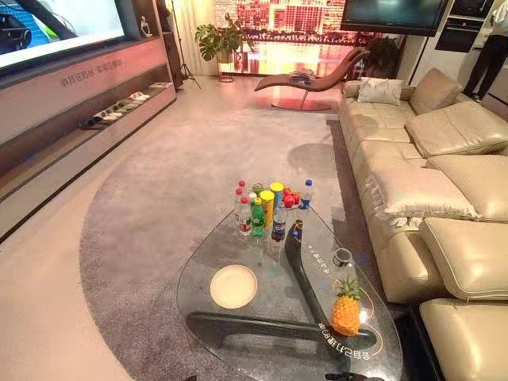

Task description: Pick up the fruit to the plate

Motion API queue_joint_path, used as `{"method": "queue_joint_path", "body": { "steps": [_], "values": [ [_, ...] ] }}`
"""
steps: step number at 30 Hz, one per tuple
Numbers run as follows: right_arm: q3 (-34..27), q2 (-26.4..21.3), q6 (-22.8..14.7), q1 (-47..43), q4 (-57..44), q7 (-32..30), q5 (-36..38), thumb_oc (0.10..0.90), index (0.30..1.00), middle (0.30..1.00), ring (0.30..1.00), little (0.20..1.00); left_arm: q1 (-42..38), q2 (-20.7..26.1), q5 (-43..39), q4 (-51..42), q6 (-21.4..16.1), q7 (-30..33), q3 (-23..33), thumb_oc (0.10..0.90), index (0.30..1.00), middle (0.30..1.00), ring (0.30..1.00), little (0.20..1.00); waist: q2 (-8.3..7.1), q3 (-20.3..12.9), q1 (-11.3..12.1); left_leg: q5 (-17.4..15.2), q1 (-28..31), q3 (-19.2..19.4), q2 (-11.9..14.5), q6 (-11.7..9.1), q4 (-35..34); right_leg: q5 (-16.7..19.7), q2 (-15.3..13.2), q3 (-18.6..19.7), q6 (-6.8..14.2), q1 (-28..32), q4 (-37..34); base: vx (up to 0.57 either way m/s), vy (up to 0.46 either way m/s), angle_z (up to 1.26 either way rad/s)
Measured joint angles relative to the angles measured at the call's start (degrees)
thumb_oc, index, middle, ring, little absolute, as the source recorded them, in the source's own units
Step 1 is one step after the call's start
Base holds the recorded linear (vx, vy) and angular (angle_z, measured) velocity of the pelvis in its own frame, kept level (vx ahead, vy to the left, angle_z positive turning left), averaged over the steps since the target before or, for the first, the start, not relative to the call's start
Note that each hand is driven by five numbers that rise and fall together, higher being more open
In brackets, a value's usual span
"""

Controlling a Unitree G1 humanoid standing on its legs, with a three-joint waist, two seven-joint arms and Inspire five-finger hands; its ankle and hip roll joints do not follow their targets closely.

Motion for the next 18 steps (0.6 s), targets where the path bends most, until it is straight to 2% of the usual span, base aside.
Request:
{"method": "queue_joint_path", "body": {
  "steps": [18],
  "values": [
    [0.0,0.0,0.0,0.0,0.0,0.0,0.0,0.8,0.9,0.9,0.9,0.9,0.0,0.0,-0.6,0.0,-0.1,-0.1,-0.1,0.8,0.9,0.9,0.9,0.9,0.18,0.1,0.1,-0.2,-0.1,-0.1,0.0,-0.2,0.0,-0.1,0.0,-0.1,0.0,-0.1,0.0,0.01,0.008,-0.03]
  ]
}}
